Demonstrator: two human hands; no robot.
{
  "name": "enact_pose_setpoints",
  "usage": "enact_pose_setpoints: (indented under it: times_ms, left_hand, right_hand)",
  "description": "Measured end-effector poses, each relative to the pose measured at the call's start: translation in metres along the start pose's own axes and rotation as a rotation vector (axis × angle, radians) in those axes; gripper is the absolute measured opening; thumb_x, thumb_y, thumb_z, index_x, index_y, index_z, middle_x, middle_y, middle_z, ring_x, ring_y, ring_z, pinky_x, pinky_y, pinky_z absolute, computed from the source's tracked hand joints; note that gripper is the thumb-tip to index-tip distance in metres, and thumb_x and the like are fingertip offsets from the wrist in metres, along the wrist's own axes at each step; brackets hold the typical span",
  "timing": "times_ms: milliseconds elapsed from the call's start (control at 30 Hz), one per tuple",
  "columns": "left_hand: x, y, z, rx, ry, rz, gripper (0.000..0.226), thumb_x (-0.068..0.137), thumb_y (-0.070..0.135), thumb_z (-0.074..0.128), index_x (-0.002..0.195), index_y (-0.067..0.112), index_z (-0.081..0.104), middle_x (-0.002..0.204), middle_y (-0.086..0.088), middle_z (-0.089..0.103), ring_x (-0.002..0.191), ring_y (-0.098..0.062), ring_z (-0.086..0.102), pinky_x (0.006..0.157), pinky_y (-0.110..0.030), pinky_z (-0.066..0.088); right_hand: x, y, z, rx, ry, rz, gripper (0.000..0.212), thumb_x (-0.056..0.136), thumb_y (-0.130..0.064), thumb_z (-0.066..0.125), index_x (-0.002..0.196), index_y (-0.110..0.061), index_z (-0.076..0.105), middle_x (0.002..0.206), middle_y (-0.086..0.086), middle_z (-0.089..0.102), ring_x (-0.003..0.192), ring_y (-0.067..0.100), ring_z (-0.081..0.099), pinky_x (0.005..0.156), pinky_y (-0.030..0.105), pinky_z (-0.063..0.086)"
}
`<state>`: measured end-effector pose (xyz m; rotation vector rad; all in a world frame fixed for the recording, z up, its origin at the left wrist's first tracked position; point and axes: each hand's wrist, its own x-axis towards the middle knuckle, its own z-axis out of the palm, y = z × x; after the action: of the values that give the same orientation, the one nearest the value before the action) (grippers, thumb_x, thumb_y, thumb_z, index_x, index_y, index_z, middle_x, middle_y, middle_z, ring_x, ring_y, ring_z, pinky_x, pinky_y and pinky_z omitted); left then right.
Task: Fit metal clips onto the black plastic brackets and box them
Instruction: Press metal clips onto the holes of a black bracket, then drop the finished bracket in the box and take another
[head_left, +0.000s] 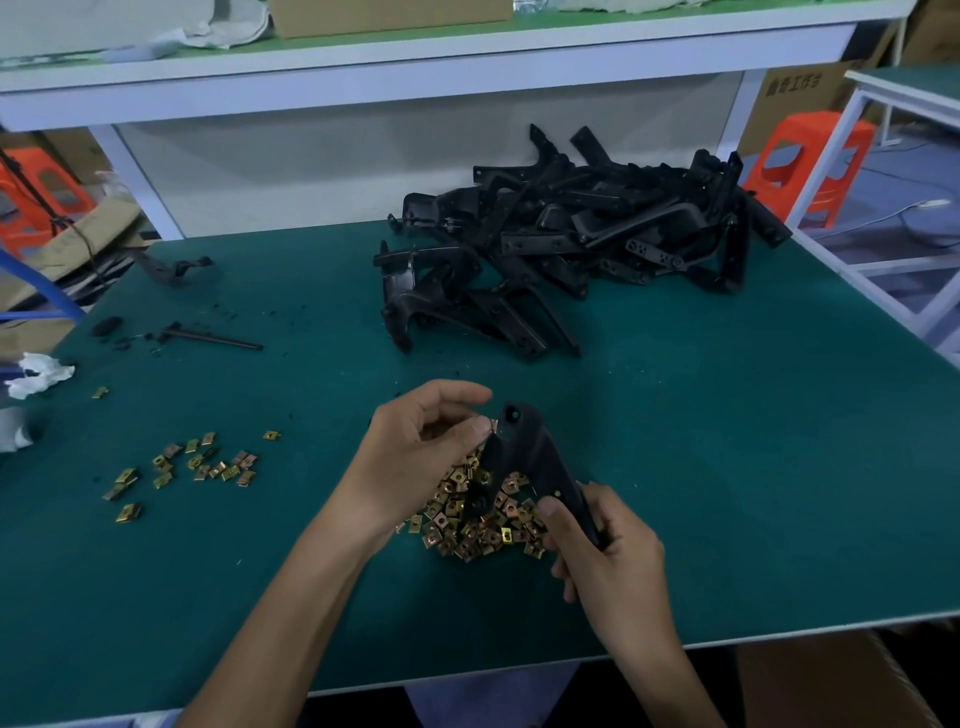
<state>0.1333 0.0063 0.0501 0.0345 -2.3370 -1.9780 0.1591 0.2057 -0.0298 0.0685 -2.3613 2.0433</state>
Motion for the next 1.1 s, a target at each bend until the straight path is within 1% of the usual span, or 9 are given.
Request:
enact_pose_setpoints:
  times_ms: [133, 233, 400, 567, 700, 833, 933, 1033, 1100]
  left_hand:
    - [0.006, 0.003, -0.012, 0.054, -0.086, -0.01, 0.031, 0.088, 0.016, 0.077, 0.112, 0.035, 0.07, 0.086, -0.004, 0.074, 0.076, -0.013, 0.064, 0.073, -0.025, 0.052]
    - [0.012, 0.007, -0.026, 0.138, -0.204, -0.021, 0.039, 0.087, 0.019, 0.078, 0.121, 0.034, 0.065, 0.08, -0.003, 0.072, 0.071, -0.009, 0.061, 0.068, -0.017, 0.048]
    - [0.019, 0.016, -0.028, 0.268, -0.361, -0.057, 0.043, 0.088, 0.018, 0.078, 0.124, 0.033, 0.062, 0.074, 0.001, 0.069, 0.063, -0.005, 0.056, 0.06, -0.015, 0.044]
    - [0.019, 0.032, -0.013, 0.281, -0.306, -0.032, 0.037, 0.088, 0.018, 0.078, 0.12, 0.031, 0.065, 0.08, -0.005, 0.073, 0.063, -0.004, 0.058, 0.059, -0.013, 0.044]
    - [0.009, 0.036, 0.011, 0.249, -0.246, 0.049, 0.029, 0.083, 0.04, 0.074, 0.111, 0.042, 0.068, 0.089, 0.004, 0.077, 0.079, -0.01, 0.07, 0.072, -0.015, 0.052]
    - [0.004, 0.021, 0.049, 0.185, -0.323, 0.086, 0.043, 0.07, 0.06, 0.064, 0.111, 0.047, 0.069, 0.089, 0.008, 0.077, 0.077, -0.007, 0.071, 0.07, -0.013, 0.053]
    - [0.005, -0.001, 0.074, 0.183, -0.384, 0.066, 0.051, 0.07, 0.067, 0.066, 0.117, 0.046, 0.068, 0.092, 0.008, 0.078, 0.081, -0.009, 0.074, 0.081, -0.036, 0.061]
    - [0.008, -0.016, 0.089, 0.218, -0.487, 0.069, 0.068, 0.07, 0.083, 0.064, 0.122, 0.04, 0.067, 0.093, 0.005, 0.078, 0.076, -0.013, 0.074, 0.068, -0.03, 0.06]
    - [0.009, -0.024, 0.094, 0.19, -0.528, 0.033, 0.073, 0.066, 0.085, 0.065, 0.121, 0.037, 0.068, 0.089, 0.0, 0.077, 0.069, -0.014, 0.069, 0.061, -0.024, 0.057]
  right_hand:
    - [0.001, 0.001, -0.001, -0.027, -0.03, 0.006, 0.013, 0.09, -0.043, 0.069, 0.087, -0.031, 0.067, 0.063, 0.01, 0.063, 0.045, 0.025, 0.056, 0.04, 0.032, 0.044]
    - [0.001, 0.002, -0.002, -0.047, -0.051, 0.011, 0.014, 0.091, -0.042, 0.068, 0.085, -0.03, 0.066, 0.063, 0.011, 0.063, 0.046, 0.029, 0.057, 0.04, 0.033, 0.044]
    - [0.004, 0.004, -0.001, -0.092, -0.119, 0.014, 0.01, 0.092, -0.034, 0.071, 0.084, -0.03, 0.067, 0.064, 0.002, 0.065, 0.041, 0.011, 0.052, 0.039, 0.026, 0.042]
    - [0.001, -0.003, -0.001, -0.01, -0.084, 0.009, 0.009, 0.093, -0.039, 0.069, 0.089, -0.032, 0.067, 0.066, 0.006, 0.066, 0.047, 0.017, 0.059, 0.04, 0.03, 0.046]
    - [-0.017, -0.01, -0.007, 0.173, -0.03, 0.099, 0.025, 0.084, -0.053, 0.067, 0.083, -0.028, 0.064, 0.065, 0.006, 0.061, 0.049, 0.017, 0.056, 0.042, 0.03, 0.045]
    - [-0.06, -0.005, -0.04, 0.221, 0.141, 0.177, 0.024, 0.083, -0.047, 0.066, 0.081, -0.023, 0.061, 0.062, 0.002, 0.064, 0.046, 0.011, 0.054, 0.046, 0.024, 0.043]
    - [-0.106, 0.004, -0.078, 0.166, 0.331, 0.239, 0.016, 0.084, -0.038, 0.063, 0.088, -0.023, 0.064, 0.07, 0.012, 0.068, 0.053, 0.016, 0.058, 0.052, 0.027, 0.044]
    - [-0.148, 0.01, -0.118, 0.22, 0.58, 0.301, 0.005, 0.088, -0.027, 0.062, 0.088, -0.023, 0.066, 0.071, 0.014, 0.067, 0.052, 0.021, 0.054, 0.046, 0.028, 0.039]
    - [-0.164, 0.013, -0.159, 0.205, 0.817, 0.334, 0.011, 0.096, -0.021, 0.063, 0.088, -0.025, 0.068, 0.067, 0.008, 0.065, 0.051, 0.019, 0.053, 0.043, 0.027, 0.039]
